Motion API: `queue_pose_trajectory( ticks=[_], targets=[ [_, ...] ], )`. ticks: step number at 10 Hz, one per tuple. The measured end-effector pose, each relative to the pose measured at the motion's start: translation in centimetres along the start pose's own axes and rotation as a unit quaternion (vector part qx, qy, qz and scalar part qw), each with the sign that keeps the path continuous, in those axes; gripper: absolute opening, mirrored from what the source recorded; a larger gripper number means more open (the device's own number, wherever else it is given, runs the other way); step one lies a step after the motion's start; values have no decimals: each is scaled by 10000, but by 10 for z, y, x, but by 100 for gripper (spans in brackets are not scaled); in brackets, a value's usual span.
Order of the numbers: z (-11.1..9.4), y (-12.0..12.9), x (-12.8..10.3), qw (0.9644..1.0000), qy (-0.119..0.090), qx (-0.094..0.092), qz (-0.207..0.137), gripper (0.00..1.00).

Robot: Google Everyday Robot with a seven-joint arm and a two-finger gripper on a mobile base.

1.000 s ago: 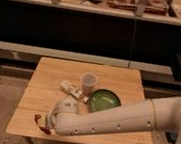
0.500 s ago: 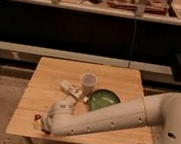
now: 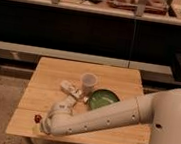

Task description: Place the pepper in the ceramic bowl

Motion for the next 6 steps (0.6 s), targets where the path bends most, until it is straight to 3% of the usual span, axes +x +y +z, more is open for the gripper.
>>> queue_pose_trajectory(
  ticks=[6],
  targets=[
    [9,2,14,9999,111,61,-7,65]
  ],
)
